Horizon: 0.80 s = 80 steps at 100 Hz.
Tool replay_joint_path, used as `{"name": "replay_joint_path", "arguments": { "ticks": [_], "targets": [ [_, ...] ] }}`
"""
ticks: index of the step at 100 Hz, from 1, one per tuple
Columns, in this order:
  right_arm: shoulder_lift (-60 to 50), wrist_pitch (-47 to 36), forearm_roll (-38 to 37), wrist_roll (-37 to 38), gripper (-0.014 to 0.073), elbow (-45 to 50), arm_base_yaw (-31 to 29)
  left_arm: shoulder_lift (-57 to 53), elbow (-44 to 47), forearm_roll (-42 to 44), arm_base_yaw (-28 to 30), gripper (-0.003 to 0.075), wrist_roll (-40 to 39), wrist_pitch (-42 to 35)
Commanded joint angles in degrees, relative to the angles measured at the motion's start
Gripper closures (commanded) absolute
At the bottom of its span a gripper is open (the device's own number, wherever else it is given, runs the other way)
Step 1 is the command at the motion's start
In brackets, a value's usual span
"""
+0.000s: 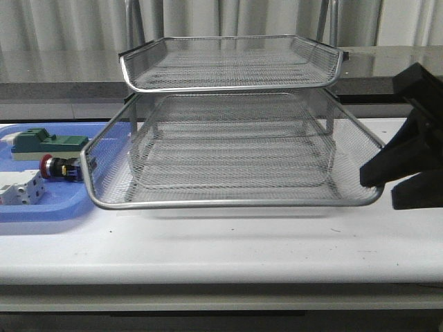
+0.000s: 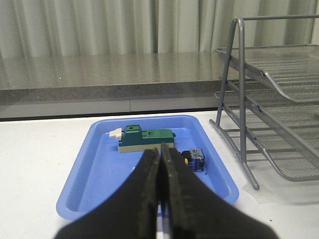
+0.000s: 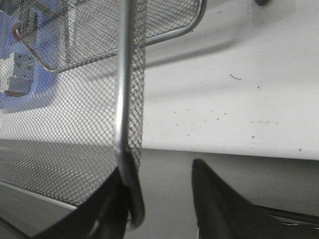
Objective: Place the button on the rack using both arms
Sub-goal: 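Release the middle tray and withdraw the right gripper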
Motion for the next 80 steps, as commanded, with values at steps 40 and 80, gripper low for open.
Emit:
{"name": "replay_joint_path", "arguments": {
  "ticks": [40,80],
  "targets": [
    [-18.23,0.65,-15.2,6.85,0.016,-0.92,-0.46,-1.74,2.68,-0.05,0.18,0.074,-0.62,-4.73],
    [-32.06,12.27,-60.47,41.59,0.0162,-7.87,-0.51,-1.74,2.68,-0.05,0.18,0.074,-0.62,-4.73]
  ]
}}
